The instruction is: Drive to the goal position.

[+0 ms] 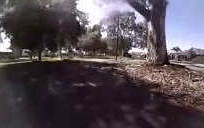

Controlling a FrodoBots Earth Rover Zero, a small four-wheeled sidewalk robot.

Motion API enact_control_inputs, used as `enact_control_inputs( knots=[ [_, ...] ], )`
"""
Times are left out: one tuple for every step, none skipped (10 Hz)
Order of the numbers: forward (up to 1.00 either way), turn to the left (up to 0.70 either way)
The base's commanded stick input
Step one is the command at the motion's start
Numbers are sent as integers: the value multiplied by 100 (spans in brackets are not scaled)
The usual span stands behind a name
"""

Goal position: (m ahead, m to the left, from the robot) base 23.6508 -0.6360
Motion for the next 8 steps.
enact_control_inputs(
  knots=[
    [70,0],
    [70,0],
    [70,0],
    [70,1],
    [70,3],
    [70,5],
    [70,35],
    [70,35]
  ],
)
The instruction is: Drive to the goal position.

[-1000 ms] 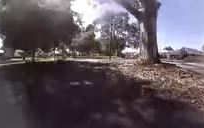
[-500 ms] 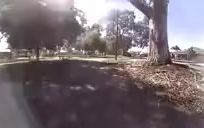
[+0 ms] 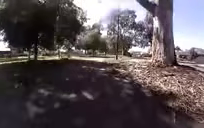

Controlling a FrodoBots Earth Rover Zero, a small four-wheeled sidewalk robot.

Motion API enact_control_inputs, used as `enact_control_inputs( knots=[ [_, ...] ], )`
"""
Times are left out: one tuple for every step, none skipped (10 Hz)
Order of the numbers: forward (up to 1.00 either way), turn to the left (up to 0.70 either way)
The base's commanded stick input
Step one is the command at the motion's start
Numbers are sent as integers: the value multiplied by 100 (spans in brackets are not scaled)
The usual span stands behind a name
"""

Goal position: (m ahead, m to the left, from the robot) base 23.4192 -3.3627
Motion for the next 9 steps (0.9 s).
enact_control_inputs(
  knots=[
    [70,35],
    [70,35],
    [70,35],
    [70,34],
    [70,24],
    [70,14],
    [70,0],
    [70,0],
    [70,0]
  ],
)
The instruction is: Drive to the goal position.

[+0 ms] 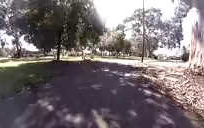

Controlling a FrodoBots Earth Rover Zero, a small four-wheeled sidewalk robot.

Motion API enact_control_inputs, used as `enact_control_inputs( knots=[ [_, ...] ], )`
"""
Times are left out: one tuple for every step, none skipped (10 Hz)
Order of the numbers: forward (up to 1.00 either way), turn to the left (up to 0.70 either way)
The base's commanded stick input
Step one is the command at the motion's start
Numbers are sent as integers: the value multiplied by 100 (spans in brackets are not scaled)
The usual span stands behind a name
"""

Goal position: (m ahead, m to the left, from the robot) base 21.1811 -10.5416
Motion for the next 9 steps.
enact_control_inputs(
  knots=[
    [70,0],
    [70,0],
    [70,0],
    [70,0],
    [70,0],
    [70,0],
    [70,0],
    [70,1],
    [70,2]
  ],
)
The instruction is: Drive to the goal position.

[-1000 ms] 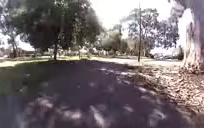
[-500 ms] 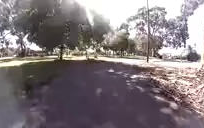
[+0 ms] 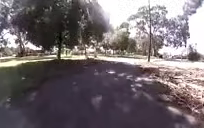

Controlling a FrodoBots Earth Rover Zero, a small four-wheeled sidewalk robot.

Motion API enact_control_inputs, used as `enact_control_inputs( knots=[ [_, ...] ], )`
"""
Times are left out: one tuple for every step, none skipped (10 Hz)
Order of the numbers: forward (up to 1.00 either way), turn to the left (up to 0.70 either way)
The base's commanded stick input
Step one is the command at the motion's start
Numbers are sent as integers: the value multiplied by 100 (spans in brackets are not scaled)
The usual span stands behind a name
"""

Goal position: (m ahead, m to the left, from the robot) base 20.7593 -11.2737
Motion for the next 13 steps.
enact_control_inputs(
  knots=[
    [70,4],
    [70,8],
    [70,11],
    [70,35],
    [70,35],
    [70,0],
    [70,0],
    [70,0],
    [70,0],
    [70,0],
    [70,0],
    [70,0],
    [70,0]
  ],
)
